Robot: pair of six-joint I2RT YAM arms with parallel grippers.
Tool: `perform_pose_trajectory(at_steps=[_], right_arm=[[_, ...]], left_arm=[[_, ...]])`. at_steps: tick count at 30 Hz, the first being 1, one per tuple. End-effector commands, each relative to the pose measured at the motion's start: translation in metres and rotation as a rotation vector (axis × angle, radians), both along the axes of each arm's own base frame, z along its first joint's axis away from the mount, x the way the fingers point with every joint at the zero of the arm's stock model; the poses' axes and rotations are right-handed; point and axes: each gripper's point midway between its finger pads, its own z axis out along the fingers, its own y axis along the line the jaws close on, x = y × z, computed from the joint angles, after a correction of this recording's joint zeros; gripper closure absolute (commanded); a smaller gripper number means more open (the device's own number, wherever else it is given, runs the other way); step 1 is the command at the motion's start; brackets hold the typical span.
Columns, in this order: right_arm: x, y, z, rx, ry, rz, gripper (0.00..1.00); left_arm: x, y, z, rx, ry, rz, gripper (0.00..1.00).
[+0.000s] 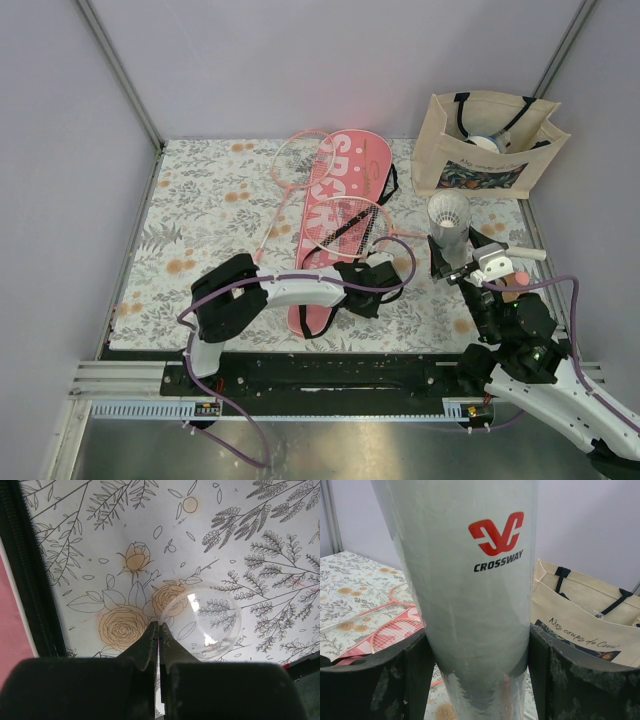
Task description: Pack up the badminton gear
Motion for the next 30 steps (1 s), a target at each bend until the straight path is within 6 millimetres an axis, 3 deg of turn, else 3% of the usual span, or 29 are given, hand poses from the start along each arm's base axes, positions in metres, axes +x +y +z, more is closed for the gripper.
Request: perform_pose_trajectory(at_steps=[1, 7, 13, 17, 24, 27, 30], right_arm=[[-0.003, -0.006, 0.019, 0.056, -0.046, -0.012, 0.39], [-0.001, -0.002, 0.013, 0.054, -0.027, 0.004, 0.39], [0.002, 0.013, -0.004, -0.020, 0.018, 0.045, 0.38], [0.002, 0.030, -0.014, -0.054, 0.032, 0.112, 0.38], [0.000, 0.062, -0.039, -0.150, 0.060, 0.241, 0.38], [-0.005, 0.082, -0.057, -0.256, 0.082, 0.341, 0.38], [-0.008, 0.097, -0.066, -0.317, 0.094, 0.412, 0.38]], left_arm=[[0.000, 0.009, 0.017, -0.001, -0.029, 0.032, 1.00], [0.007, 0.014, 0.082, -0.153, -0.112, 0.101, 1.00], [0.017, 0.038, 0.151, -0.314, -0.202, 0.178, 1.00], [0.026, 0.063, 0.199, -0.441, -0.247, 0.226, 1.00], [0.043, 0.131, 0.250, -0.601, -0.307, 0.339, 1.00], [0.041, 0.155, 0.274, -0.670, -0.353, 0.378, 1.00], [0.031, 0.165, 0.300, -0.741, -0.390, 0.359, 1.00]])
